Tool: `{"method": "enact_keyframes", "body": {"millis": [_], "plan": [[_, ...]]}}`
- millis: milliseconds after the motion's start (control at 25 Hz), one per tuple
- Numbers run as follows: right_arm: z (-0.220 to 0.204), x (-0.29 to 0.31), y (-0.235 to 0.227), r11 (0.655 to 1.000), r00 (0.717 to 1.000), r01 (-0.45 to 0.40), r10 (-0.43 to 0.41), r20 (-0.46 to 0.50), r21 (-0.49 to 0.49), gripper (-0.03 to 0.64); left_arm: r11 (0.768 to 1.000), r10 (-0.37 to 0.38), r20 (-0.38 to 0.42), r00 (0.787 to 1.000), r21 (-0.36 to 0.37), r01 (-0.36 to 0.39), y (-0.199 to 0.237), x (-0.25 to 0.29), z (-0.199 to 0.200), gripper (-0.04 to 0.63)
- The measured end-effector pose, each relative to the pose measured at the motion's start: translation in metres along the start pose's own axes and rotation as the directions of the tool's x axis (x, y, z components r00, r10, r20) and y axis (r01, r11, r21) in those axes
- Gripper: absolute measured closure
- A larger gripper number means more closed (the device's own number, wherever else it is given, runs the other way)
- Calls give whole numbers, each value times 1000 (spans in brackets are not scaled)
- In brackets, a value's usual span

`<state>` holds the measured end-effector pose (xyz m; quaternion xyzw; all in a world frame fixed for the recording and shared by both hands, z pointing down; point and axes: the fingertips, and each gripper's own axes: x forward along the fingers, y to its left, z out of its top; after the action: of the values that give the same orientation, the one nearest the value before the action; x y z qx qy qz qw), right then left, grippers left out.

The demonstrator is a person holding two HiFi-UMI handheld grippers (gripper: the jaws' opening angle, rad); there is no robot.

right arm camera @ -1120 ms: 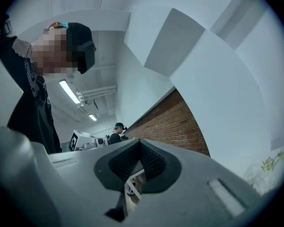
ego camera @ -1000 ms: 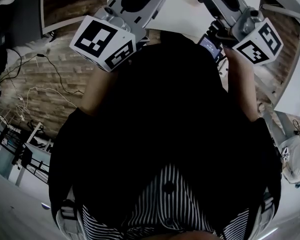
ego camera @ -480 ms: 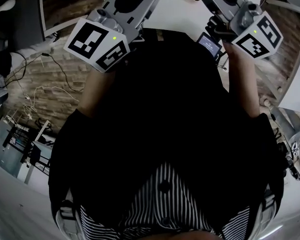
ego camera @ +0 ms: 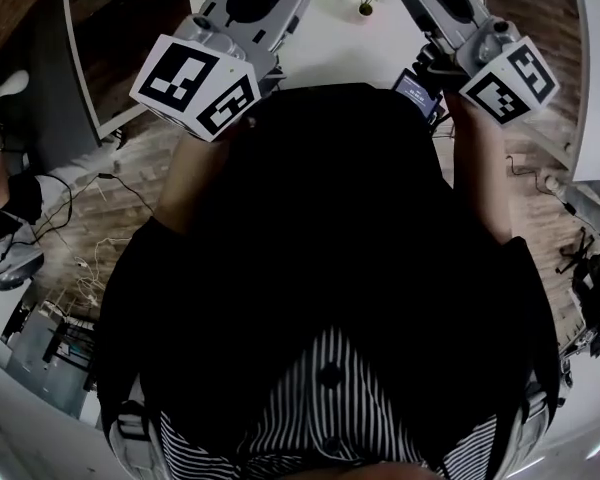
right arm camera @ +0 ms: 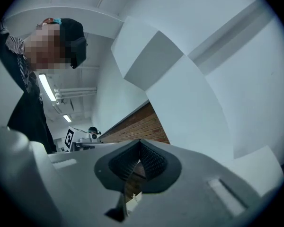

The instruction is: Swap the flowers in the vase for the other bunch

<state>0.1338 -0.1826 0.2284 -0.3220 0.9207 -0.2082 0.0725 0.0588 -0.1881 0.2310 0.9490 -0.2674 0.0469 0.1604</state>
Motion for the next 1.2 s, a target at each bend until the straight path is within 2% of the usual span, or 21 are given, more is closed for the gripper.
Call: {"method": "enact_keyframes", "body": {"millis": [240,400,560,600,720,840,960,1200], "plan": [[2,-2,-6,996,995,88,-87,38,-12,612,999,-49,-21,999,-14,49,7,-7,-8,595],[-10,-1,-5,993,993,120,-120,18,-8,612,997,-68,-15,998,-29,68,9,-11,-12,595],[-21,-4,-23,986,985,169,-169,-20,-10,611,996,-78,-9,997,-36,77,10,-9,-14,595],[-25,-4,-29,983,982,184,-185,-34,-14,596,996,-79,-8,997,-41,78,11,-9,-15,595],[-34,-4,-39,974,971,223,-225,-78,-33,469,995,-80,-14,997,-55,79,12,-12,-18,595],[-42,-3,-41,971,966,234,-237,-102,-41,400,994,-82,-19,996,-71,81,12,-16,-22,595],[-54,-1,-47,968,958,244,-250,-139,-57,346,994,-74,-14,997,-81,72,13,-20,-24,595],[-75,-4,-79,946,918,312,-323,-229,-87,266,994,-40,-12,999,-99,39,19,-30,-30,595]]}}
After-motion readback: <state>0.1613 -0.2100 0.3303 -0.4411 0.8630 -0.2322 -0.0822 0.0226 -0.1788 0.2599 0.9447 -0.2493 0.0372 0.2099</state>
